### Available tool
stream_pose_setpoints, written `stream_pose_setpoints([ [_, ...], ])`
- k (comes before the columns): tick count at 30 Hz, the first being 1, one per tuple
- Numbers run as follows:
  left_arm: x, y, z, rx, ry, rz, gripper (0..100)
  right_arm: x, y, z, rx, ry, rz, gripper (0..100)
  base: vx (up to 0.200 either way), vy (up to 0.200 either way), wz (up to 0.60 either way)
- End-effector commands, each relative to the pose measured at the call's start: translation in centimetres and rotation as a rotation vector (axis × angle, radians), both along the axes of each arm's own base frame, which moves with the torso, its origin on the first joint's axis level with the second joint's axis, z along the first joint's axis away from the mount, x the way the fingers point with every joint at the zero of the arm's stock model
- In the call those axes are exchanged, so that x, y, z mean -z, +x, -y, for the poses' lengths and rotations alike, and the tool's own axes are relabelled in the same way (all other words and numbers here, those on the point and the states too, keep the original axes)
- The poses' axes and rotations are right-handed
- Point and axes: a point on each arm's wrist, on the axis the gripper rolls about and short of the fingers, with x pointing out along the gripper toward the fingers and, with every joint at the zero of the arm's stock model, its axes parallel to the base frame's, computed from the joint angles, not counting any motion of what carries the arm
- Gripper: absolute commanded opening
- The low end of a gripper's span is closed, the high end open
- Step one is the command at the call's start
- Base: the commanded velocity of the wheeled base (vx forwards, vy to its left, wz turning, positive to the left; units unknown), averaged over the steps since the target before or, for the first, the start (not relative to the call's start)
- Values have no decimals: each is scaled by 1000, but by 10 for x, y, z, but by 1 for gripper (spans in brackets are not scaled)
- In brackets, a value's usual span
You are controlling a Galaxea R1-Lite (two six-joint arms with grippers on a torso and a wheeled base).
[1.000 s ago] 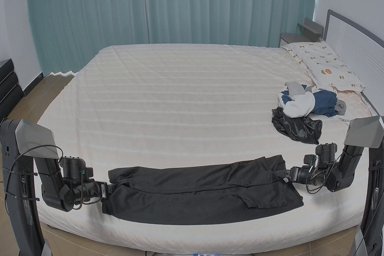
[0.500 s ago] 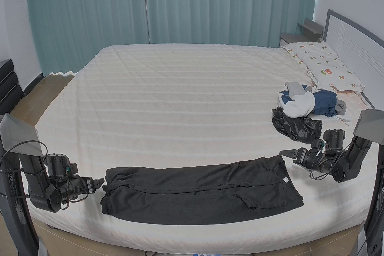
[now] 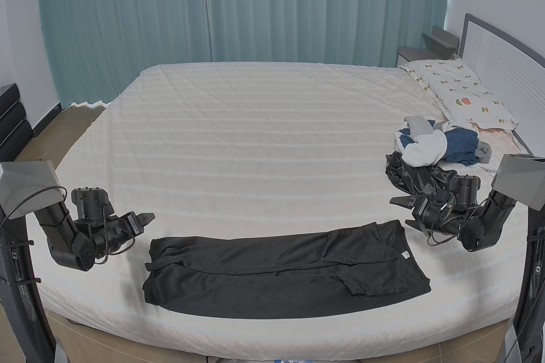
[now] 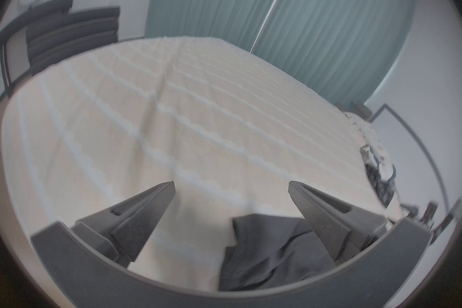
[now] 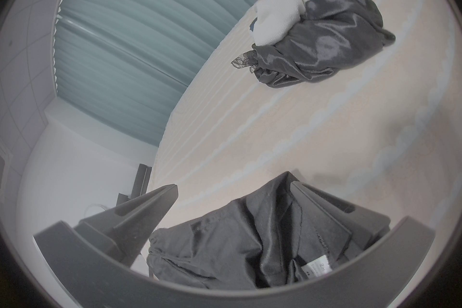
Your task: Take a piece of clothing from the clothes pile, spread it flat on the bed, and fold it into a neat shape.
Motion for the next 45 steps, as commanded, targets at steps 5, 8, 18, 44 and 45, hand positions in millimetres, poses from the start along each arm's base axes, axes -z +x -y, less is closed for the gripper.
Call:
stream_pose_setpoints([
  [5, 3, 39, 23, 27, -207, -110, 100, 20, 16, -4, 31, 82, 3, 100, 0, 0, 0],
  [8, 6, 38, 26, 41, -219, -136, 100, 25, 16, -5, 30, 83, 4, 100, 0, 0, 0],
  [18, 13, 29, 38, 55, -205, -237, 100, 28, 11, -6, 29, 80, 9, 100, 0, 0, 0],
  [44, 21, 33, 34, -101, -110, -232, 0, 31, 8, -6, 28, 72, 21, 100, 0, 0, 0],
  [45, 20, 34, 33, -122, -115, -227, 0, 30, 8, -6, 29, 71, 22, 100, 0, 0, 0],
])
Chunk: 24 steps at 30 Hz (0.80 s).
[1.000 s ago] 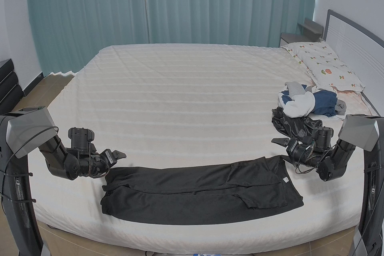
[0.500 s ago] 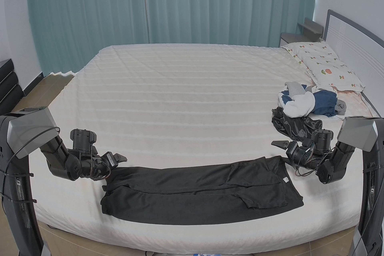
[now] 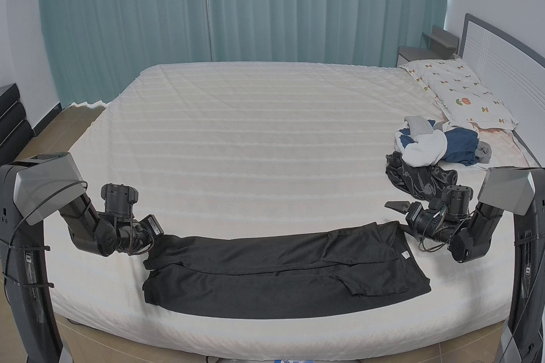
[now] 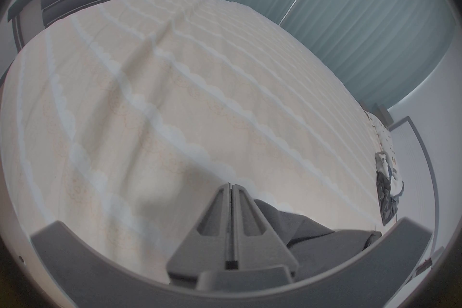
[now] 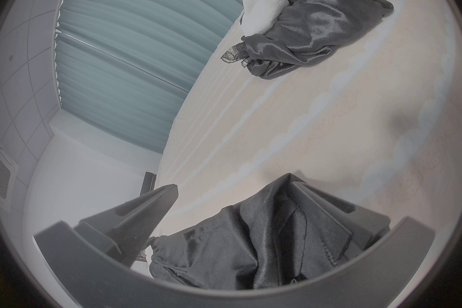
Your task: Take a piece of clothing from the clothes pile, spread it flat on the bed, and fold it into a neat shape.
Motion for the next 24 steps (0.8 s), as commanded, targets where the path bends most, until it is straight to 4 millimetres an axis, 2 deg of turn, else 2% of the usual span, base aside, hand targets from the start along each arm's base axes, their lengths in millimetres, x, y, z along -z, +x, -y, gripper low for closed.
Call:
stream_pose_setpoints([
  [1, 0, 2, -1, -52, -2, 9, 0, 0, 0, -1, 2, -3, 1, 100, 0, 0, 0],
  [11, 1, 7, -6, -128, -13, 74, 0, 0, 1, -14, -1, -21, 6, 100, 0, 0, 0],
  [24, 9, 6, -7, -132, -9, 54, 0, 1, 2, -12, -4, -33, 5, 100, 0, 0, 0],
])
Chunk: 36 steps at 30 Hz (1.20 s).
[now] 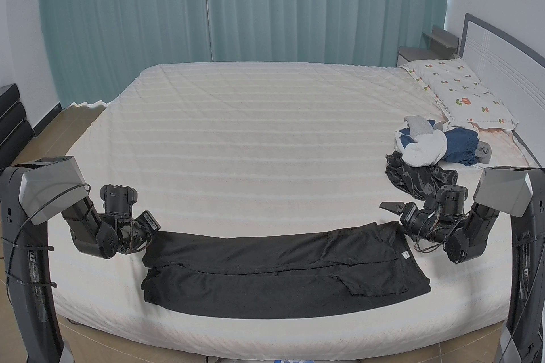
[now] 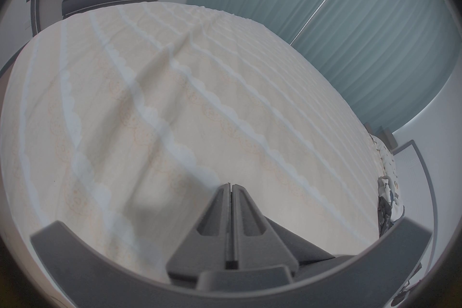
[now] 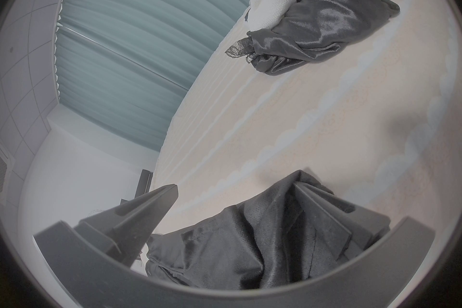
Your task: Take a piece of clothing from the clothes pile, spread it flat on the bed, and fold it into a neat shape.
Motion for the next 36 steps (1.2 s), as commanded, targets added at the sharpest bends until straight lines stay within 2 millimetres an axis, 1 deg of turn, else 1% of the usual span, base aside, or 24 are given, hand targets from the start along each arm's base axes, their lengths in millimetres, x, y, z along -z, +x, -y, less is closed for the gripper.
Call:
stream_pose_setpoints([
  [1, 3, 0, 0, 1, -1, -7, 0, 1, -1, 0, 0, -1, -3, 100, 0, 0, 0],
  [6, 4, -1, 0, 2, 0, -12, 0, -5, -5, 3, 5, -3, -5, 100, 0, 0, 0],
  [7, 4, -1, 0, 1, -1, -12, 0, -7, -12, 4, 4, -9, -21, 100, 0, 0, 0],
  [11, 4, -2, 0, 2, 0, -15, 0, -4, -19, 2, -24, -57, -26, 100, 0, 0, 0],
  [18, 5, -2, 0, 3, 1, -16, 0, 5, -16, 0, -35, -67, -32, 100, 0, 0, 0],
  [21, 5, -2, 1, 5, 1, -16, 0, 6, -9, -1, -38, -67, -20, 100, 0, 0, 0],
  [25, 5, -2, 1, 5, 1, -16, 0, 9, -4, -3, -44, -69, -28, 100, 0, 0, 0],
  [26, 5, -2, 1, 5, 1, -16, 0, 9, -4, -3, -44, -72, -32, 0, 0, 0, 0],
  [36, 5, -2, 1, 7, 4, -18, 0, 7, -2, 9, 11, -96, -20, 0, 0, 0, 0],
])
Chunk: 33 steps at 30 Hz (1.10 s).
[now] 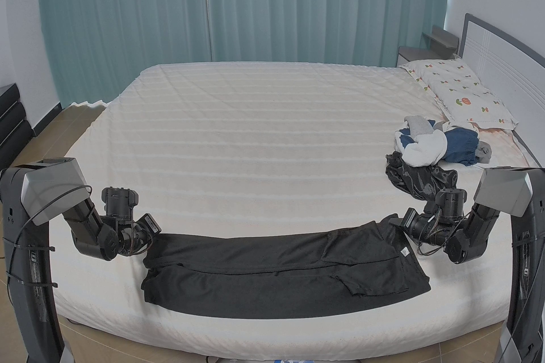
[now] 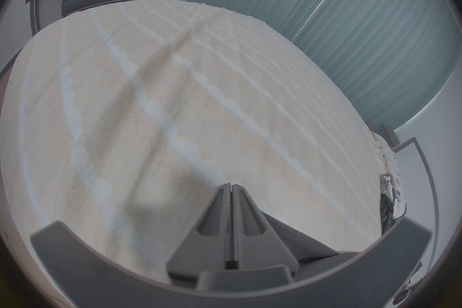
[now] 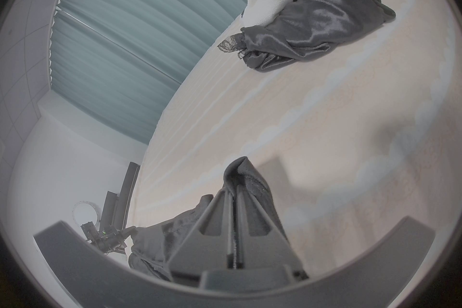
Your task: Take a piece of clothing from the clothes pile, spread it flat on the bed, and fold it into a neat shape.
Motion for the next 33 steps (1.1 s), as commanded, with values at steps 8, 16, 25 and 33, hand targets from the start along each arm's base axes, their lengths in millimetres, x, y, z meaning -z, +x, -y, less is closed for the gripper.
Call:
stream_pose_setpoints([
  [8, 1, -1, 0, 0, 1, -5, 0, 4, 6, 10, 27, -2, 13, 0, 0, 0, 0],
  [16, 1, -1, 1, 2, 1, -5, 0, 8, 10, 10, 28, -3, 14, 100, 0, 0, 0],
  [25, 0, -1, 1, -2, -5, -3, 100, -13, 7, 14, 53, -7, 73, 100, 0, 0, 0],
  [33, -1, 0, -2, -10, -7, 1, 100, -38, -8, -13, -10, -11, 112, 100, 0, 0, 0],
])
